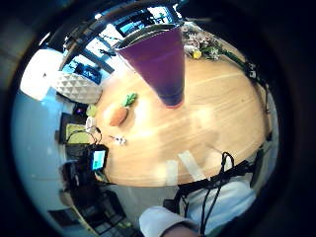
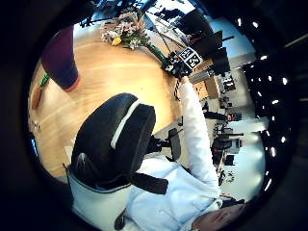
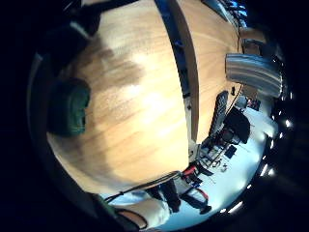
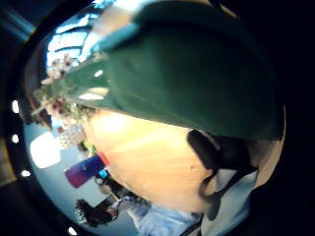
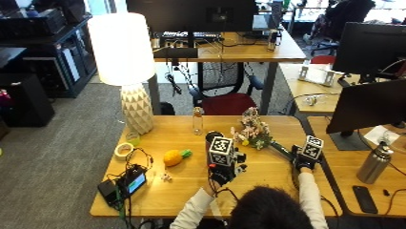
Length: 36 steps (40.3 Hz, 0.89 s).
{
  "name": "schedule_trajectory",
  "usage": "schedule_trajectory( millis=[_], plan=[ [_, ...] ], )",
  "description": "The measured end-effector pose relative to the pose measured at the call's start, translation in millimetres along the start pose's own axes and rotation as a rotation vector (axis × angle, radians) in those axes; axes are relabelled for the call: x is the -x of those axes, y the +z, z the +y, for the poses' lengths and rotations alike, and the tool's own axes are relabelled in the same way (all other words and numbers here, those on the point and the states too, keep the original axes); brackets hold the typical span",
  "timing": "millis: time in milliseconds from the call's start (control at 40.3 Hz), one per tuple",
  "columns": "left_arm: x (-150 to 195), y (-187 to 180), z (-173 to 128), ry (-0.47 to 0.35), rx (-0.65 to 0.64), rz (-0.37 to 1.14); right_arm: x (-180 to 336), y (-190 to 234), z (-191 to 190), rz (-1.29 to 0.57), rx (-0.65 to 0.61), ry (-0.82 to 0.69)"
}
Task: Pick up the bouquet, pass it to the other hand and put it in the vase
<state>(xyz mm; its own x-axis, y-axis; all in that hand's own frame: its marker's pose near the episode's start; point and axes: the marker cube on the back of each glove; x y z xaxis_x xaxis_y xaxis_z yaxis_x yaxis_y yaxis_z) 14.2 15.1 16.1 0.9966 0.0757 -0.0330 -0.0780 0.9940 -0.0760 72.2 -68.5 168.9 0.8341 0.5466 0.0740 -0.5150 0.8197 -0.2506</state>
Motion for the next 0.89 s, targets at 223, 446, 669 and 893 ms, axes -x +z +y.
schedule_trajectory(
  millis=[223, 446, 669, 893],
  plan=[
    [4, 6, -4, -0.001, 0.001, -0.008, 9, -1, 5, 0.052, -0.037, -0.042],
    [9, -1, -9, -0.019, 0.006, 0.007, 10, -9, 0, 0.111, -0.267, -0.083],
    [13, -8, -16, -0.037, 0.036, 0.024, 4, -16, 3, 0.111, -0.48, 0.025],
    [10, -24, -35, -0.041, 0.08, 0.109, 61, -68, 20, -0.541, -0.696, -0.273]
  ],
)
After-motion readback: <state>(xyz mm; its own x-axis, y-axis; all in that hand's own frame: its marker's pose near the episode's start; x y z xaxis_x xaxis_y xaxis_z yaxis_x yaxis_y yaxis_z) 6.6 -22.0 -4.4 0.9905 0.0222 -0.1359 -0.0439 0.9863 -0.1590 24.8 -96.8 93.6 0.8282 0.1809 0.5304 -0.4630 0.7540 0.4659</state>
